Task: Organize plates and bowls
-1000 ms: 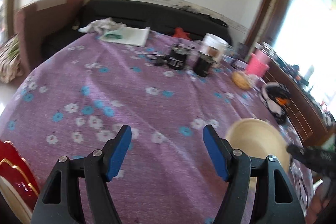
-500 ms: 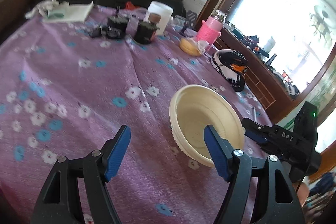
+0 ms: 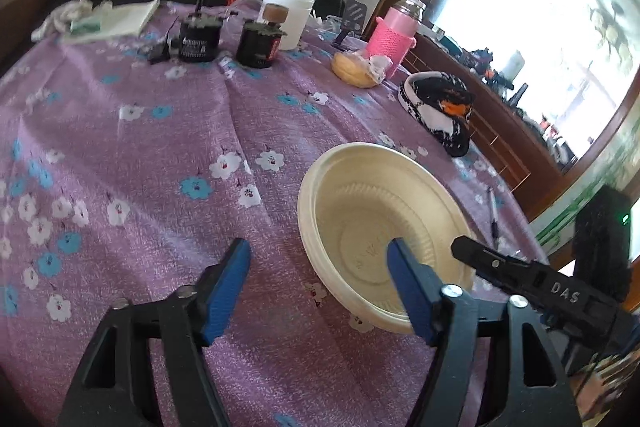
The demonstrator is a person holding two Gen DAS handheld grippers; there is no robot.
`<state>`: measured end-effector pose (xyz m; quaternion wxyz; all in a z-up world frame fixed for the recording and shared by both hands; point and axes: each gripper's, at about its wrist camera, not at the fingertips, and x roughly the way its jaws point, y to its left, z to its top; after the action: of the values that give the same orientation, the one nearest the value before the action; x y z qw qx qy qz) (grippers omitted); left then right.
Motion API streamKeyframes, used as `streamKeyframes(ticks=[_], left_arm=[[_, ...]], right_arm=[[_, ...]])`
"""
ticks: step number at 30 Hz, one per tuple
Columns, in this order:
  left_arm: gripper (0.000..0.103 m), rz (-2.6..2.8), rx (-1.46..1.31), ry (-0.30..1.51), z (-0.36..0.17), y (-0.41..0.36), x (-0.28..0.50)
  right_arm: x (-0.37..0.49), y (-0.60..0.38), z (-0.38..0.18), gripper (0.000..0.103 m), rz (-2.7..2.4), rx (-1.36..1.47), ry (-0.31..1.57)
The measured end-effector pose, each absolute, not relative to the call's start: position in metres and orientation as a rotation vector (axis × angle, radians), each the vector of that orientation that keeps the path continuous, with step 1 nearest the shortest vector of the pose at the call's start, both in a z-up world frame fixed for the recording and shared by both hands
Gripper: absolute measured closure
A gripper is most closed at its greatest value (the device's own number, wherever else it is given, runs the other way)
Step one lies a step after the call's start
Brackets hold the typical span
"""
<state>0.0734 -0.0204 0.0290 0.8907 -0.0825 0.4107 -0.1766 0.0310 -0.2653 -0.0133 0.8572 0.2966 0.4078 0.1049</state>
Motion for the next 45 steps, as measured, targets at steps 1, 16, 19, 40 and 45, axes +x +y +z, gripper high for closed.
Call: streamKeyframes(ticks=[1, 16, 19, 40, 45], left_arm=[[0.055, -0.360, -0.150, 0.849, 0.029, -0.023, 0.073], [0.082, -0.392, -0.117, 0.861, 0.028, -0.032, 0.068], [0.082, -0.379, -0.116, 0.856, 0.030, -0.030, 0.063], [0.079, -0.242, -0.044, 0.868, 0.027, -0.024, 0.055], [0.079, -0.217, 0.003, 0.822, 0.031, -0.027, 0.050]], right_arm=[[0.031, -0.265, -0.013, 0.065, 0.217, 0.615, 0.856], [0.028, -0.250, -0.006, 0.086, 0.178, 0.468, 0.825], [0.026, -0.249, -0.004, 0.086, 0.192, 0.465, 0.816], [0.025, -0.223, -0.002, 0.083, 0.267, 0.379, 0.829], [0.024, -0.222, 0.000, 0.084, 0.281, 0.372, 0.818]])
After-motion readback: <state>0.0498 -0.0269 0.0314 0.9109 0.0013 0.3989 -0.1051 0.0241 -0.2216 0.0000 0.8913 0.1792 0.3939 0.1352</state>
